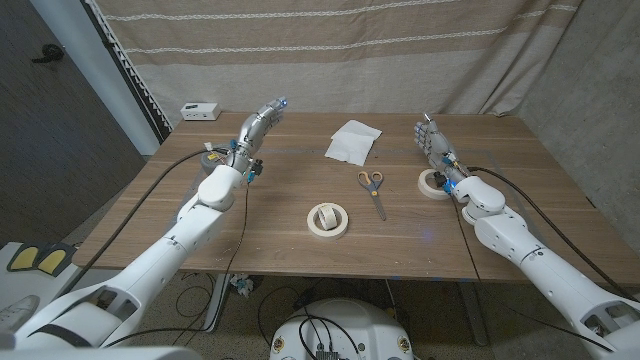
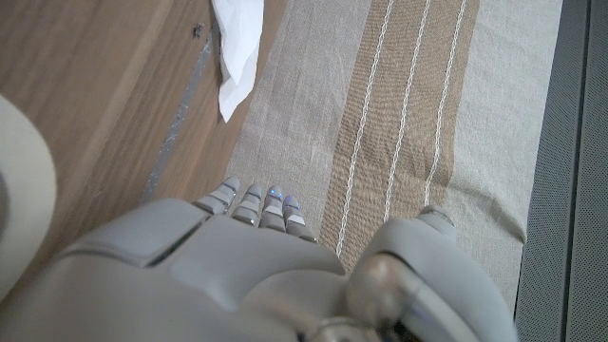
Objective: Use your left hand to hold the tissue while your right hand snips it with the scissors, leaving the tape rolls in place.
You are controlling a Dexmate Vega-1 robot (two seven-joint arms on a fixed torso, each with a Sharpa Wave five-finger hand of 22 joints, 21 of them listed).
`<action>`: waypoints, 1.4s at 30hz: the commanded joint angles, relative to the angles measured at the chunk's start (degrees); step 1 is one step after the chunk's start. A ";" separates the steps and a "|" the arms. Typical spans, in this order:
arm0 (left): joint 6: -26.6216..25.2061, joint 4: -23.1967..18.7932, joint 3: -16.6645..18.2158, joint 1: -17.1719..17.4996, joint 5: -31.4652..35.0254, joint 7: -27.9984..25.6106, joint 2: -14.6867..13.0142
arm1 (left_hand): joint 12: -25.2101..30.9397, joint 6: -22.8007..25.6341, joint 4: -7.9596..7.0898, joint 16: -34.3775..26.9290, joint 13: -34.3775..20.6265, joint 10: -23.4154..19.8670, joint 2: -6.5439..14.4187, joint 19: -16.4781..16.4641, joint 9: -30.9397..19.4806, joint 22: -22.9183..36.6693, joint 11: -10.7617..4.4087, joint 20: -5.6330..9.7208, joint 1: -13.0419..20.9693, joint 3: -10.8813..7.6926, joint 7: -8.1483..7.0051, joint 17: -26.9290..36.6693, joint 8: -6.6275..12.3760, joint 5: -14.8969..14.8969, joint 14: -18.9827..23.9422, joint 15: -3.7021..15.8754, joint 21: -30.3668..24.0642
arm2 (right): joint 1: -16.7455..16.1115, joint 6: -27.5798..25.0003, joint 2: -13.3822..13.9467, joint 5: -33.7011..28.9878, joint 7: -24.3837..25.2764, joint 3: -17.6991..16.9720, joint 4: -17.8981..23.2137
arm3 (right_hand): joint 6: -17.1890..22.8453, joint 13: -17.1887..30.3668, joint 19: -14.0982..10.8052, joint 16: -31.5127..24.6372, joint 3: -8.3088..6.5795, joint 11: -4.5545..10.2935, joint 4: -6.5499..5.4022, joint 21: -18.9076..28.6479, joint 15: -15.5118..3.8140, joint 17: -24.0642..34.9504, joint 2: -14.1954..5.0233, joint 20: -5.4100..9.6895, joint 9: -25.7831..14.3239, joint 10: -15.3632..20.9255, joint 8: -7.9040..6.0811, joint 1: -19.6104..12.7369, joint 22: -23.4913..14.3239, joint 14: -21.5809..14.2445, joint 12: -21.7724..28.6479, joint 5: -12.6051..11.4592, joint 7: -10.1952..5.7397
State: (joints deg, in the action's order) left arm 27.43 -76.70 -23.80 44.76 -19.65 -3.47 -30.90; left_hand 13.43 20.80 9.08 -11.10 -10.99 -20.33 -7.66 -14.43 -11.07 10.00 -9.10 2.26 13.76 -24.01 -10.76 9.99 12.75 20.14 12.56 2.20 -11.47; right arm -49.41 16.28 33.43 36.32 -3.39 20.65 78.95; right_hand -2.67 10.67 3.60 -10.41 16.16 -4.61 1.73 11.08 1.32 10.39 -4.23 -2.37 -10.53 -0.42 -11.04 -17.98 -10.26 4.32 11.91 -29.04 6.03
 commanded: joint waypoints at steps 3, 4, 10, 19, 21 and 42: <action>2.88 1.96 -1.98 -3.05 9.38 -4.30 0.06 | 0.25 1.19 -0.08 -0.27 -0.15 -1.15 -0.29 -0.54 -0.07 0.09 -0.16 3.55 0.88 -0.22 -0.37 0.20 0.67 0.61 0.83 8.57 -0.34 | 0.75 -3.70 1.70 -0.92 0.49 0.43 1.15 | -0.04 0.17 0.23 -0.20 0.25 -0.06 0.27 0.04 -0.07 0.14 0.11 -0.33 -0.09 -0.02 -0.14 -0.81 -0.20 0.63 0.27 -0.39 0.08; 2.93 1.85 -2.18 -3.31 10.58 -4.62 -0.27 | 0.24 1.18 -0.07 -0.28 -0.15 -1.16 -0.31 -0.57 -0.07 0.09 -0.17 3.61 0.90 -0.22 -0.40 0.20 0.64 0.63 0.87 8.67 -0.34 | 0.58 -3.69 1.65 -0.97 0.97 0.31 1.36 | -0.06 0.17 0.27 -0.16 0.25 -0.04 0.29 0.04 -0.12 0.14 0.12 -0.33 -0.09 -0.05 -0.13 -0.83 -0.20 0.73 0.26 -0.39 -0.02; 1.85 0.46 -3.52 -5.06 16.67 -5.02 -2.53 | -0.04 1.03 0.02 0.13 -0.16 -0.83 -0.45 -0.29 -0.07 0.08 -0.23 4.08 1.22 -0.25 -0.46 0.19 0.44 0.88 0.12 8.98 -0.12 | 0.18 -3.65 2.25 -0.43 0.04 0.05 1.99 | -0.10 0.17 0.32 -0.13 0.24 -0.05 0.35 0.04 -0.15 0.13 0.13 -0.31 -0.09 -0.23 -0.12 -0.93 -0.20 0.86 0.20 -0.39 -0.02; 3.61 1.24 -5.03 -7.54 22.58 -4.72 -4.79 | -0.40 0.87 0.18 0.41 -0.16 -0.32 -0.47 -0.05 -0.07 0.06 -0.46 4.59 1.85 -0.41 -0.85 0.18 0.21 1.24 -0.45 9.38 0.08 | 0.26 -2.17 1.26 -1.13 1.39 -0.09 1.57 | -0.16 0.17 0.44 -0.07 0.22 -0.13 0.43 0.03 -0.12 0.12 0.13 -0.30 -0.08 -0.31 -0.11 -1.09 -0.19 1.06 0.19 -0.38 0.01; 3.74 1.19 -5.14 -7.72 23.46 -4.90 -5.14 | -0.44 0.92 0.21 0.43 -0.16 -0.29 -0.43 -0.02 -0.07 0.06 -0.44 4.64 2.00 -0.47 -0.85 0.18 0.21 1.31 -0.50 9.40 0.10 | 0.25 -2.11 1.17 -1.10 1.37 -0.06 1.57 | -0.24 0.17 0.44 -0.07 0.22 -0.09 0.46 0.04 -0.10 0.11 0.12 -0.27 -0.08 -0.51 -0.09 -1.15 -0.19 1.11 0.13 -0.38 0.02; 4.10 -4.03 -4.46 -6.57 31.41 -7.75 -8.79 | 1.13 3.42 0.33 0.20 -0.51 -5.40 -0.16 -0.02 -0.12 0.05 -1.97 5.83 5.01 -1.51 -0.84 0.23 0.51 2.71 0.10 10.13 0.27 | -0.53 -2.61 3.38 -1.26 -1.05 0.18 2.50 | -3.55 0.18 4.32 0.58 0.02 -0.33 0.42 -0.61 0.69 0.09 -0.73 0.24 -0.14 -4.64 0.71 -1.45 -0.25 5.73 -0.90 -0.21 0.02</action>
State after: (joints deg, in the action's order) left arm 30.96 -78.32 -28.38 38.24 7.55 -9.69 -37.97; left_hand 14.17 23.55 9.56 -10.59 -11.34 -24.77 -7.88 -14.42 -11.06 9.86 -10.89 2.26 17.90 -24.96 -11.46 9.99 13.20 22.32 12.20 2.26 -11.22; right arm -49.58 13.96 35.56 35.28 -2.68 20.90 80.89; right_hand -5.67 10.68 7.39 -9.96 16.13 -4.81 2.18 10.56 1.73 10.40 -4.54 -2.06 -10.52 -4.33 -10.37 -18.88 -10.26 9.45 11.00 -29.04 6.15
